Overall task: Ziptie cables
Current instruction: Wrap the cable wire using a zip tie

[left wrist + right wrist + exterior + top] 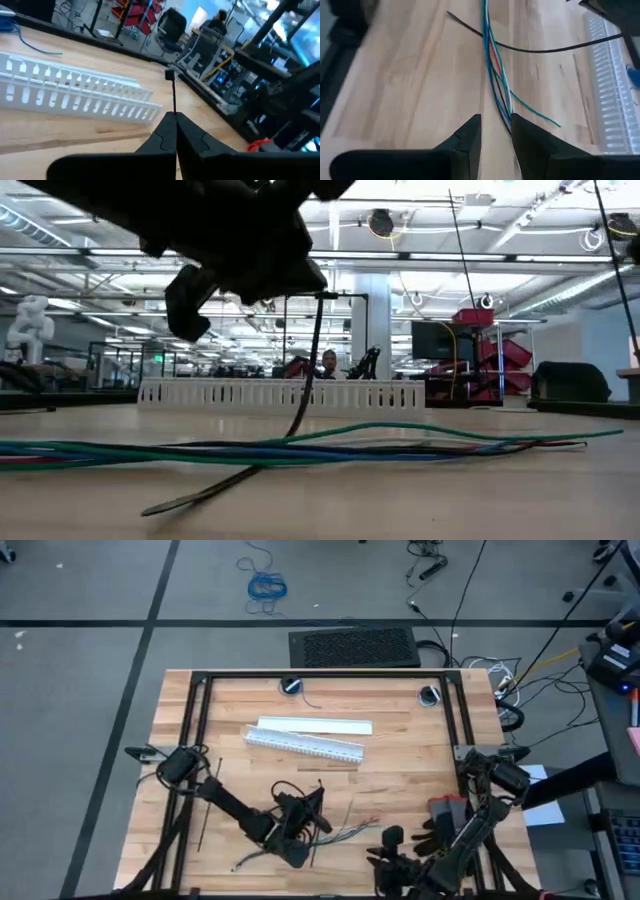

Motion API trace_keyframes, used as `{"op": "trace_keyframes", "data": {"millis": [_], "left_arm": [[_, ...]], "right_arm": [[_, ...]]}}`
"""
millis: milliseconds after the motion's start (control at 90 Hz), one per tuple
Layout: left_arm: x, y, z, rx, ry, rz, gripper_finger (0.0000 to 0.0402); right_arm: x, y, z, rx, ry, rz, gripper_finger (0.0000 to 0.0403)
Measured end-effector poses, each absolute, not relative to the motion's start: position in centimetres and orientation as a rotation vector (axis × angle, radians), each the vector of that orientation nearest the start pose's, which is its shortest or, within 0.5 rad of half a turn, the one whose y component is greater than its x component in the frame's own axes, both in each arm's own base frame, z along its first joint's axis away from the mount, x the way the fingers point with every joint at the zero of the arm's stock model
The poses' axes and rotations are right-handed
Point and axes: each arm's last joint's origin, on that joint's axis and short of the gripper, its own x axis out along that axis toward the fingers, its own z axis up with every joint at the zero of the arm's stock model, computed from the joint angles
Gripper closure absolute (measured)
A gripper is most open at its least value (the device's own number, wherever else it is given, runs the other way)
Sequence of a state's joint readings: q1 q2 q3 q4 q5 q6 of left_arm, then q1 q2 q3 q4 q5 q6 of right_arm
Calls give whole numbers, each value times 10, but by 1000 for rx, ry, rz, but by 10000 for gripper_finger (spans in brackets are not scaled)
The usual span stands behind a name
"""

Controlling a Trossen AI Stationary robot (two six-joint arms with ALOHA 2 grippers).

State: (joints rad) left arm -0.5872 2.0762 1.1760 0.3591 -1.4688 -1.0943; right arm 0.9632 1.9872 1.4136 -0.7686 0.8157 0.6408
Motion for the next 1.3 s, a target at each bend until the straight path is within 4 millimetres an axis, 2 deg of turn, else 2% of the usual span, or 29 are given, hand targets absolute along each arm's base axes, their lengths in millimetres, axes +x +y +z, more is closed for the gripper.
{"op": "trace_keyframes", "data": {"millis": [178,267,367,489,611,778,878,1122,1300], "left_arm": [[363,-203,149,-572,-251,911,402],[371,-207,141,-583,-258,912,401],[383,-214,132,-630,-270,899,402],[397,-223,130,-649,-290,904,402],[410,-221,145,-612,-295,934,402],[419,-210,177,-504,-276,999,402],[417,-212,181,-495,-273,999,402],[394,-239,163,-399,-210,949,402],[384,-254,162,-420,-203,901,402]], "right_arm": [[221,301,182,-467,807,-104,305],[210,298,184,-466,796,-79,305],[197,295,177,-467,803,-13,305],[188,291,160,-406,795,74,305],[183,287,148,-365,760,118,305],[178,289,147,-352,744,131,305],[171,293,147,-371,718,134,305],[149,302,149,-416,617,102,305],[143,296,134,-377,592,119,305]]}}
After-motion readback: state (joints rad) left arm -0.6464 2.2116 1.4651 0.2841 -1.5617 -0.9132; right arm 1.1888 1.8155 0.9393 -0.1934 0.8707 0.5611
